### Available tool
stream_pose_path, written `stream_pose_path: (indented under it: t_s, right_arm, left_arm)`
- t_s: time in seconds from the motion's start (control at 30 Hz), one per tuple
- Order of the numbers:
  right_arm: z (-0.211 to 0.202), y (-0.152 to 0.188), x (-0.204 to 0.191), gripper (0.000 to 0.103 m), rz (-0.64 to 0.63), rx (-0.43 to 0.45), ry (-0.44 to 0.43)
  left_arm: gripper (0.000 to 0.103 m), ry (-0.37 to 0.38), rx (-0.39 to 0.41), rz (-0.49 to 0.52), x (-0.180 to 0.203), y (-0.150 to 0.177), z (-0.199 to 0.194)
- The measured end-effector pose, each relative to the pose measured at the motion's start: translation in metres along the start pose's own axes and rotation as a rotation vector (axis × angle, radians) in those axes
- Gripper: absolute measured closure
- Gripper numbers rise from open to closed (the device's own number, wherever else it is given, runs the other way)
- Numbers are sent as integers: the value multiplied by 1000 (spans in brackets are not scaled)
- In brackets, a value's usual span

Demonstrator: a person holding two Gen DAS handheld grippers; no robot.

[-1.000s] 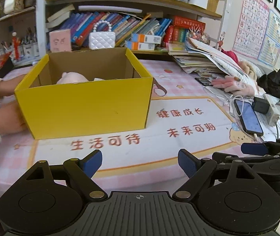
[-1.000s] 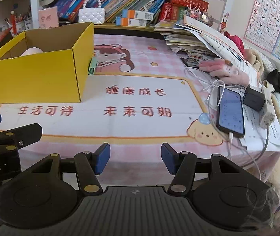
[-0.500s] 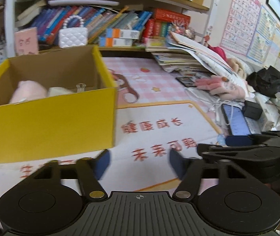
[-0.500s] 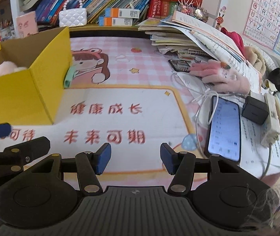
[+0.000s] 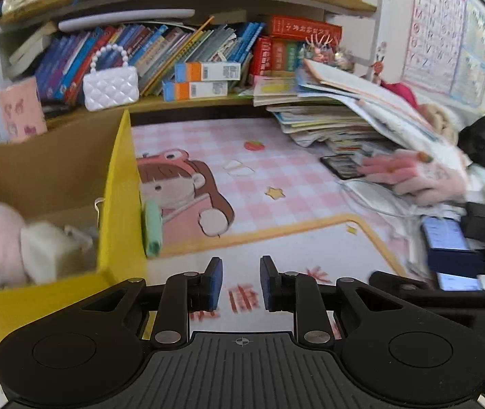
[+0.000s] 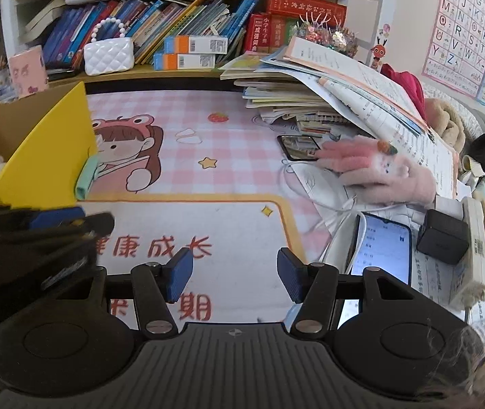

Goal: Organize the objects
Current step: 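Withdraw both open tools from the box toward the mint-green item and white card box, then grasp the mint-green item with the left tool while the right grasps the white card box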

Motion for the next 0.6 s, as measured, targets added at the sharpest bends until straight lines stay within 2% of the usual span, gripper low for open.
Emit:
stream_pose_path:
  t_s: [0.23, 0.4, 0.5, 0.6]
  right_arm:
    - [9, -8, 7, 50, 5, 2, -23]
    - [18, -15, 9, 50, 18, -6, -35]
    - [23, -19, 7, 50, 12, -8, -44]
    - [30, -22, 3, 50, -4, -19, -54]
  left_arm:
    - [81, -79, 1, 26, -3, -8, 15]
    - [81, -143, 7, -90, -36, -19, 20]
    - [81, -215, 9, -187, -71, -20, 21]
    - [80, -216, -6, -235, -96, -23, 27]
Point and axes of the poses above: each gripper's, at about its wrist camera, not at the fingertips, and z roughly the way its jaws point, x to its right, y to its underside, the point moved 5 cm from there along z, roughly the way its jaws point, and after that the axes turned 7 degrees about -x, right-handed, at the moved point
